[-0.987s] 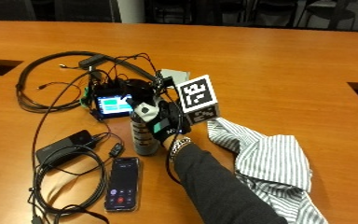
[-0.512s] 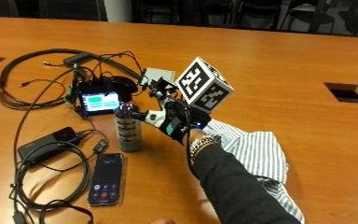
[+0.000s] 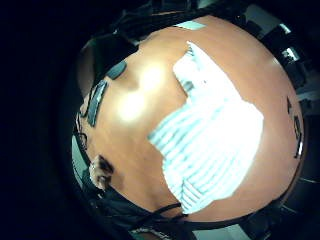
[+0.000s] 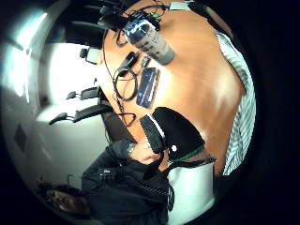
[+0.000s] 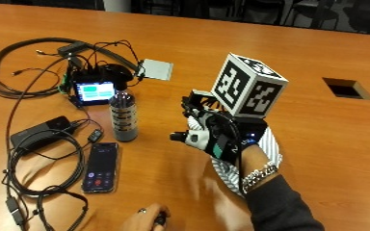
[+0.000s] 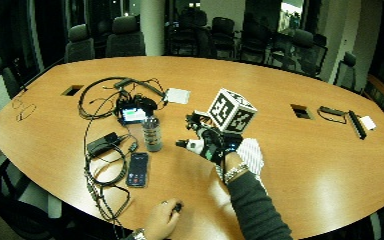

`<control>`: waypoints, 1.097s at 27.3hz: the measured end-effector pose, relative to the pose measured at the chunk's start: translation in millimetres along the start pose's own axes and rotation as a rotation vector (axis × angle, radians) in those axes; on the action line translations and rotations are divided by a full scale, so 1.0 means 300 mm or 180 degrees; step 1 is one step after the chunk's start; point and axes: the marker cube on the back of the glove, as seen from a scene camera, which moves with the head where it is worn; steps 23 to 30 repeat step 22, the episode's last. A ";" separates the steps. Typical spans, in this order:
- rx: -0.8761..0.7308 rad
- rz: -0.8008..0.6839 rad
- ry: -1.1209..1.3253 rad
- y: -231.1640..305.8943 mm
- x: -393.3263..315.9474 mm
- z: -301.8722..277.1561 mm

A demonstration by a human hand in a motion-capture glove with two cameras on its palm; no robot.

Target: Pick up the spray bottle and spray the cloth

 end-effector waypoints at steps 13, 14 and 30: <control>0.0090 0.0327 0.0665 0.278 0.029 -0.053; 0.0045 0.0342 0.0670 0.297 0.032 -0.043; -0.0251 0.0384 0.0619 0.415 0.050 0.057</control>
